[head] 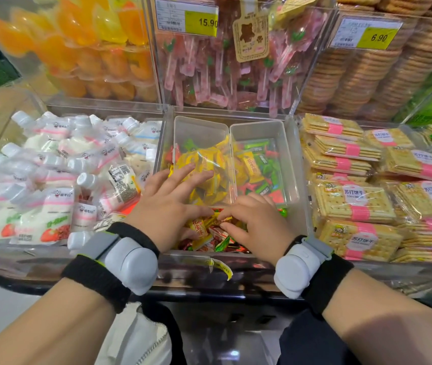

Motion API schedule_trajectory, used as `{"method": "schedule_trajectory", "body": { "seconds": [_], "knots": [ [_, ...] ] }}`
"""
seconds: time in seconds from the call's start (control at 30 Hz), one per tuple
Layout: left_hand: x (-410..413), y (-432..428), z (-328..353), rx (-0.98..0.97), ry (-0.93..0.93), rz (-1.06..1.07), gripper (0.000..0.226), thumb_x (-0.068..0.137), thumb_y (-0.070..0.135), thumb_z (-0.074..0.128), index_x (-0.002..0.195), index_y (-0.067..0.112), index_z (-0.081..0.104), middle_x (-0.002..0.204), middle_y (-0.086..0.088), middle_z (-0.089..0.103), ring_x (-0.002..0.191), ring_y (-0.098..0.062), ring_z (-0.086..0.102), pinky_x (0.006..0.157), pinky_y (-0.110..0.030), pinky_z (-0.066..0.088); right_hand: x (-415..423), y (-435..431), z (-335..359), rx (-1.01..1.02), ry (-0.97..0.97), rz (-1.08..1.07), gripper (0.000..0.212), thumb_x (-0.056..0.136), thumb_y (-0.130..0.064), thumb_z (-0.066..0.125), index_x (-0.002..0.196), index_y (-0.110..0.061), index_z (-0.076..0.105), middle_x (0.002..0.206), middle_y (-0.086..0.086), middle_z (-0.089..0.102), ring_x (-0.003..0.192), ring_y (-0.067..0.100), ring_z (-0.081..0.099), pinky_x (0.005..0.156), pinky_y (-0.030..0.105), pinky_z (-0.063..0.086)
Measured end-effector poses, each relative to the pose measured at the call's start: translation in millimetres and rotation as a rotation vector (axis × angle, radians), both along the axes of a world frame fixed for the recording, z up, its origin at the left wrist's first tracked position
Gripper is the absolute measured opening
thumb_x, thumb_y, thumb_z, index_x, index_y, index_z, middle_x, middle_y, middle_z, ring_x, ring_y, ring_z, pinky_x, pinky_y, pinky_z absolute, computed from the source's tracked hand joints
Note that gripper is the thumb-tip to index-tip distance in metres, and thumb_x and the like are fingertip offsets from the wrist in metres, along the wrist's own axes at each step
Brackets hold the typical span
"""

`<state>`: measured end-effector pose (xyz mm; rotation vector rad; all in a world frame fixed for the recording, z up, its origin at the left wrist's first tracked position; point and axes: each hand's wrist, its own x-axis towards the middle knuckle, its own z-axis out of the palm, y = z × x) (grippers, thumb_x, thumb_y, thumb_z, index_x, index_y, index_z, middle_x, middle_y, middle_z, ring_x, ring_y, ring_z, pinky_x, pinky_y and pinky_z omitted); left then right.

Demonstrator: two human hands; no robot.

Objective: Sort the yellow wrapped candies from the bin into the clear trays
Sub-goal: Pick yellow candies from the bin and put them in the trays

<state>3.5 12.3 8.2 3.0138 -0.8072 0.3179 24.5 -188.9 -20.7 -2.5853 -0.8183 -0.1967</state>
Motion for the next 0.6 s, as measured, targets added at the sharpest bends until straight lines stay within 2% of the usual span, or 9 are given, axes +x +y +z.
{"method": "schedule_trajectory", "body": {
  "seconds": [0.07,0.17,0.27,0.47,0.53,0.6],
  "knots": [
    [0,-2,3,0.063,0.007,0.000,0.063,0.049,0.041,0.084,0.108,0.046,0.063,0.150,0.001,0.031,0.139,-0.032,0.022,0.106,-0.058,0.021,0,0,0,0.027,0.000,0.006,0.018,0.086,-0.035,0.058,0.104,-0.029,0.063,0.083,-0.019,0.040,0.088,0.005,0.034,0.093,0.032,0.026],
    [5,-3,2,0.111,0.051,0.026,0.067,0.064,0.046,0.074,0.123,0.055,0.045,0.156,0.012,-0.001,0.142,-0.021,-0.013,0.112,-0.053,-0.001,0,-3,2,0.033,0.005,0.007,0.021,0.087,-0.035,0.057,0.107,-0.030,0.061,0.082,-0.018,0.040,0.087,0.005,0.033,0.093,0.031,0.024],
    [6,-2,3,0.141,0.090,0.070,0.059,0.072,0.040,0.069,0.123,0.056,0.043,0.154,0.016,-0.007,0.140,-0.016,-0.020,0.112,-0.049,-0.006,-1,-2,2,0.037,0.016,0.010,0.021,0.088,-0.035,0.056,0.108,-0.030,0.061,0.083,-0.019,0.039,0.088,0.003,0.032,0.096,0.032,0.024],
    [2,-4,12,0.152,0.089,0.018,0.043,0.076,0.044,0.065,0.117,0.049,0.055,0.153,0.017,0.006,0.142,-0.014,-0.009,0.110,-0.042,-0.003,-4,-2,3,0.058,0.011,0.008,0.020,0.087,-0.032,0.057,0.106,-0.026,0.062,0.086,-0.019,0.038,0.091,0.006,0.038,0.099,0.035,0.027],
    [0,-5,16,0.114,0.044,-0.030,0.035,0.069,0.043,0.073,0.103,0.044,0.067,0.149,0.012,0.028,0.142,-0.021,0.013,0.109,-0.046,0.011,-5,-2,4,0.054,0.014,0.004,0.020,0.088,-0.032,0.056,0.106,-0.026,0.062,0.086,-0.018,0.039,0.092,0.009,0.041,0.097,0.035,0.028],
    [-1,-6,18,0.047,0.022,-0.047,0.027,0.058,0.040,0.081,0.084,0.036,0.075,0.134,0.006,0.052,0.132,-0.028,0.037,0.103,-0.048,0.025,-5,-2,5,0.054,0.023,0.001,0.019,0.088,-0.031,0.056,0.106,-0.026,0.062,0.085,-0.016,0.041,0.092,0.011,0.043,0.096,0.034,0.028]
  ]
}}
